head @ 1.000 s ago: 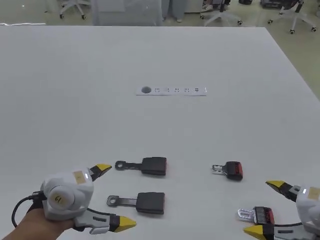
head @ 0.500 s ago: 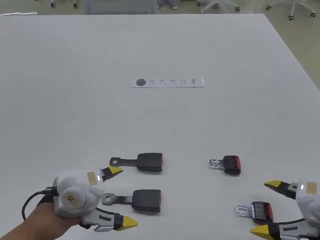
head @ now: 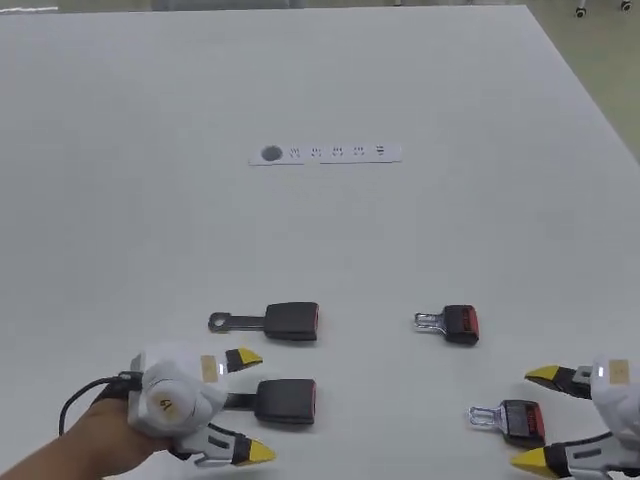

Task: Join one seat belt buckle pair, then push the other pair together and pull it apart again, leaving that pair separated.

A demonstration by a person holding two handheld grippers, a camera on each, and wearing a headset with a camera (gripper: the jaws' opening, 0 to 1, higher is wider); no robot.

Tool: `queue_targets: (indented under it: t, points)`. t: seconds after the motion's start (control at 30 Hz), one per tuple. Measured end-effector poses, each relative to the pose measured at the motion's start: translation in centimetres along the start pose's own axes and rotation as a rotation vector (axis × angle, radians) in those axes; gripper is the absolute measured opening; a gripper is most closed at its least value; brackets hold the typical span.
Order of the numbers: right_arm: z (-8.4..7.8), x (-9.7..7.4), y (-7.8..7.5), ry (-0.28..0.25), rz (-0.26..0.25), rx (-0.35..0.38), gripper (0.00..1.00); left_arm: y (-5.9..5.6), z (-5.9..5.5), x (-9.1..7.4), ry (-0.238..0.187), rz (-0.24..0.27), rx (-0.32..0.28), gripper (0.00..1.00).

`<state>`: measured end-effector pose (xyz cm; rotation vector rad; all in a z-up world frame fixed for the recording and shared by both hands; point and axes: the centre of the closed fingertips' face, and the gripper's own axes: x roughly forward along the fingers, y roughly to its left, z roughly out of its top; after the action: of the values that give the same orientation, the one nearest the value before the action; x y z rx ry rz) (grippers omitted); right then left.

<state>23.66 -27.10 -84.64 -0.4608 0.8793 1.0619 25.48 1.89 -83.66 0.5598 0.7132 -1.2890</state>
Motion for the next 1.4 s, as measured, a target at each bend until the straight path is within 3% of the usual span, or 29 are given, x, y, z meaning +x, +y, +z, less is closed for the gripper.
queue_targets:
  t: [0.3,0.47,0.5,0.63,0.77,0.9,1.23,1.4]
  points:
    - [-1.2,0.5,0.8,0.06,0.059,-0.053,0.55,0.5,-0.3,1.2,0.035,-0.017,0.031,0.61]
    - [-0.9,0.4,0.3,0.046,0.051,-0.066,0.5,0.5,-1.0,1.9,0.081,-0.024,0.073,0.56]
    - [-0.9,0.4,0.3,0.044,0.052,-0.075,0.5,-0.2,-0.7,1.9,0.058,-0.06,0.042,0.53]
    - [-1.0,0.4,0.3,0.053,0.054,-0.115,0.48,0.5,-0.5,1.6,0.06,-0.049,0.057,0.5]
    - [-1.0,0.4,0.1,0.045,0.055,-0.108,0.39,1.0,-0.4,1.6,0.062,-0.056,0.065,0.42]
    - [-0.8,0.7,0.0,0.027,0.056,-0.108,0.38,1.6,-0.3,1.7,0.064,-0.052,0.071,0.36]
    - [0.6,1.8,-0.3,-0.013,0.063,-0.116,0.37,1.3,0.0,1.9,0.067,-0.071,0.087,0.35]
    - [2.1,2.9,0.3,-0.039,0.089,-0.144,0.37,1.3,0.0,2.1,0.068,-0.074,0.086,0.35]
